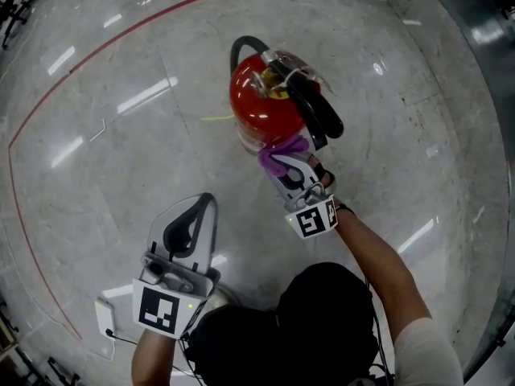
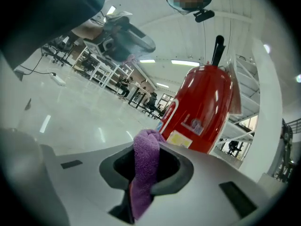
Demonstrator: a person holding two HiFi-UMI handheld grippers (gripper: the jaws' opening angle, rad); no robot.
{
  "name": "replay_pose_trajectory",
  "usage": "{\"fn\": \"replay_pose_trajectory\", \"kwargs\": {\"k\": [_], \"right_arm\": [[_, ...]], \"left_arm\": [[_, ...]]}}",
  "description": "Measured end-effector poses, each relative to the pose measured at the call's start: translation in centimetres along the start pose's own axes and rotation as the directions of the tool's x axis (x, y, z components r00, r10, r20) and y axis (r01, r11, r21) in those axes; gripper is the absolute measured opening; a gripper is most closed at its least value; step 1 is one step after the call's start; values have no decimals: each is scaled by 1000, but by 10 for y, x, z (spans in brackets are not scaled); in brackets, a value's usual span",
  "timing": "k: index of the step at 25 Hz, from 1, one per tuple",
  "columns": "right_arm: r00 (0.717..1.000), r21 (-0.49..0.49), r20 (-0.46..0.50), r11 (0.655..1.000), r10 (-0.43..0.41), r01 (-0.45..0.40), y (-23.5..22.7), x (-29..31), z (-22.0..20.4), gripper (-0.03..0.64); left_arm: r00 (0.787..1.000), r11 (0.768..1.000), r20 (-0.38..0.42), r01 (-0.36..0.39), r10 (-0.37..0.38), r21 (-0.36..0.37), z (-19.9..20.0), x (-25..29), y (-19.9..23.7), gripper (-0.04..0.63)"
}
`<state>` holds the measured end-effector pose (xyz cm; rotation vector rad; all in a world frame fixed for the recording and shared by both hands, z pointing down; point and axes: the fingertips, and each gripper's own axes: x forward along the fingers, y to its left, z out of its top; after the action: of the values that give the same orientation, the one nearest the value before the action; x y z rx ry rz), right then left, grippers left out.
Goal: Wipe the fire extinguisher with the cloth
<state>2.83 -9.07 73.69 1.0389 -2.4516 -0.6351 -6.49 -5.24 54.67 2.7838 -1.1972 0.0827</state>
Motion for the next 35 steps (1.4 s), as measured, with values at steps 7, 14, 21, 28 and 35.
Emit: {"fn": "replay_pose_trajectory", "kwargs": {"k": [7, 14, 21, 28, 35], "right_arm": [[998, -6, -64, 1000, 21, -21, 33, 17, -37, 66], [976, 13, -198, 995, 96, -95, 65, 32, -77, 66], [966, 72, -223, 990, 131, -118, 81, 52, -79, 67], [999, 426, -32, 904, -12, 24, 20, 8, 24, 66], [952, 548, 42, 803, -305, 233, -88, -47, 102, 67]], "left_arm": [[1000, 1000, -14, -24, 24, -20, -13, -19, 12, 3], [999, 998, -16, -44, 43, -45, -22, -31, 19, 3], [999, 998, -17, -48, 48, -38, -25, -43, 25, 3], [997, 996, -25, -68, 67, -59, -28, -54, 28, 3], [999, 996, -15, -52, 51, -74, -17, -59, 32, 4]]}}
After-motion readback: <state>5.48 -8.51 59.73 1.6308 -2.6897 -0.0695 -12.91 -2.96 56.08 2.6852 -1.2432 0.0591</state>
